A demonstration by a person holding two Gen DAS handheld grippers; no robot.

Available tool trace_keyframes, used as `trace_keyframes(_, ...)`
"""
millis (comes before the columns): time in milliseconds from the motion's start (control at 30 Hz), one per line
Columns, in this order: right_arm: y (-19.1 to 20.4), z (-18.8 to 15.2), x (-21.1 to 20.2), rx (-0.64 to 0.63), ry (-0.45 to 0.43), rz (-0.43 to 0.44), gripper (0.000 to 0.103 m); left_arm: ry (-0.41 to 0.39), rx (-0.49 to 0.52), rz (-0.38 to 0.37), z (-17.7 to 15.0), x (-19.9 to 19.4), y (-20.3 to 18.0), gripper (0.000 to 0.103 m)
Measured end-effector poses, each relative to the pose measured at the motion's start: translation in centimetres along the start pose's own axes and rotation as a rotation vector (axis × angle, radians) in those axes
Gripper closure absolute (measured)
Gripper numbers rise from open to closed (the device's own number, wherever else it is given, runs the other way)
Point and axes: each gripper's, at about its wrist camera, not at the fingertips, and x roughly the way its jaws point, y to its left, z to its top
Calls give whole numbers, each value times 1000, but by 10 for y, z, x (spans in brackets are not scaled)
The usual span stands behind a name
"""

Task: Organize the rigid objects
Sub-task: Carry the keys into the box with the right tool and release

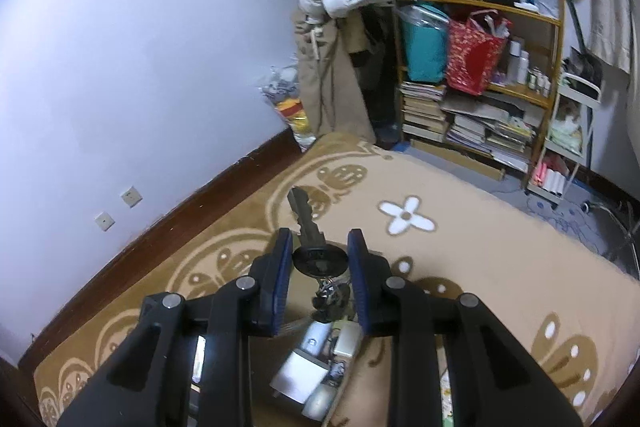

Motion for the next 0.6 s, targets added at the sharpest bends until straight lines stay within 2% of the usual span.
trace_keyframes(200,3,-23,27,-5,58,19,73,0,-3,-6,0,0,1,85)
trace_keyframes(433,-17,-59,63,61,134,49,73,-1,1,-3,0,0,1,85)
trace_keyframes(600,-23,-77,79,60,163,64,73,-1,3,2,0,0,1,85)
